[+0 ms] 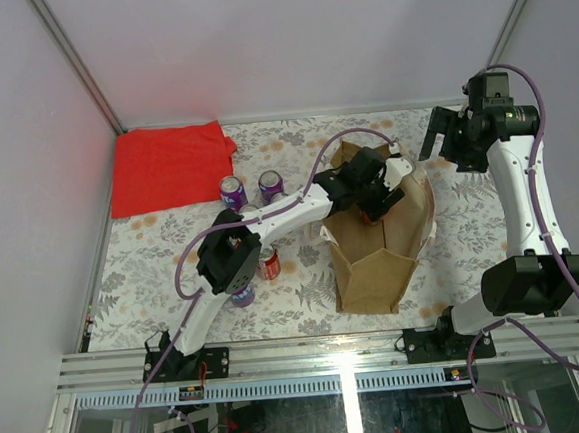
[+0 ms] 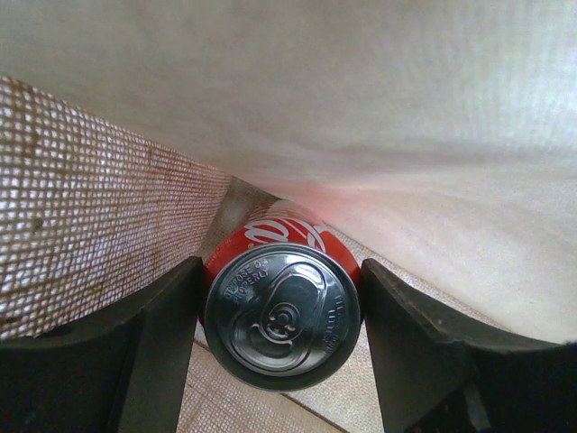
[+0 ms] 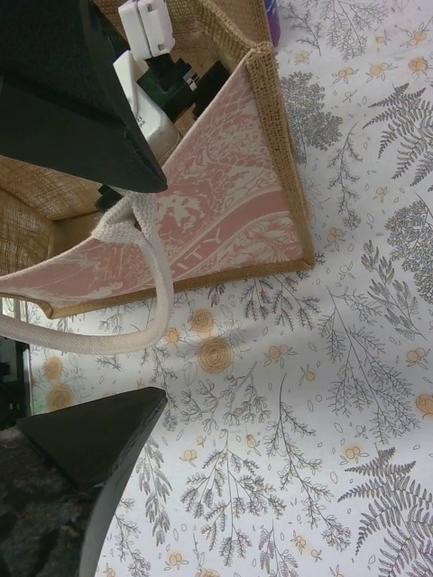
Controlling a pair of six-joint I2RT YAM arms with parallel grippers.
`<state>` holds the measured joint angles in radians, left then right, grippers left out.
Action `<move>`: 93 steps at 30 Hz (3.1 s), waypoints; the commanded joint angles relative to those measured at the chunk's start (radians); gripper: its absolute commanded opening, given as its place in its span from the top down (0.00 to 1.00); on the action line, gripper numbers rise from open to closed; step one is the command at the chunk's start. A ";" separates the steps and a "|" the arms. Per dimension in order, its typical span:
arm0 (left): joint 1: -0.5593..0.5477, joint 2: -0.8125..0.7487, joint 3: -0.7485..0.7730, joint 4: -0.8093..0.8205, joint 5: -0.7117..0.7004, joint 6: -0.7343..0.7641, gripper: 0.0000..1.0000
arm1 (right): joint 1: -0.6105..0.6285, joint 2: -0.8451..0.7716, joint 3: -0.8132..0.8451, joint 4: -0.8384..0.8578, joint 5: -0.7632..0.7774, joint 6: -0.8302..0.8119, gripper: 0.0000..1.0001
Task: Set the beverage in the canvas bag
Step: Place the drink in the canvas bag, then pick up the drink from the center of the board.
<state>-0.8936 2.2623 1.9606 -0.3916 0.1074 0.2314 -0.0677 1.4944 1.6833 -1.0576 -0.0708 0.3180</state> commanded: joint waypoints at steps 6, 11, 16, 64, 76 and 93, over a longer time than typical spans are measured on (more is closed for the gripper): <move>0.020 0.020 0.012 0.192 -0.077 -0.016 1.00 | -0.004 0.009 0.004 -0.006 -0.017 -0.011 0.04; 0.024 0.034 0.017 0.207 -0.106 -0.022 1.00 | -0.004 0.017 0.004 -0.008 -0.025 -0.015 0.04; 0.025 0.036 0.014 0.196 -0.105 -0.029 0.90 | -0.004 0.021 0.005 -0.011 -0.030 -0.011 0.04; 0.247 -0.376 0.167 0.149 0.001 -0.270 0.06 | -0.004 -0.064 -0.098 0.055 -0.094 0.076 0.05; 0.627 -0.267 0.055 -0.076 0.050 -0.289 0.08 | -0.004 -0.095 -0.155 0.089 -0.099 0.085 0.05; 0.587 -0.298 -0.216 -0.095 0.091 -0.336 0.08 | -0.004 -0.131 -0.179 0.061 -0.075 0.073 0.05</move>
<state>-0.2764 2.0480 1.8256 -0.5945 0.1799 -0.0864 -0.0711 1.3907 1.5051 -0.9913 -0.1329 0.3931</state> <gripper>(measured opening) 0.914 0.953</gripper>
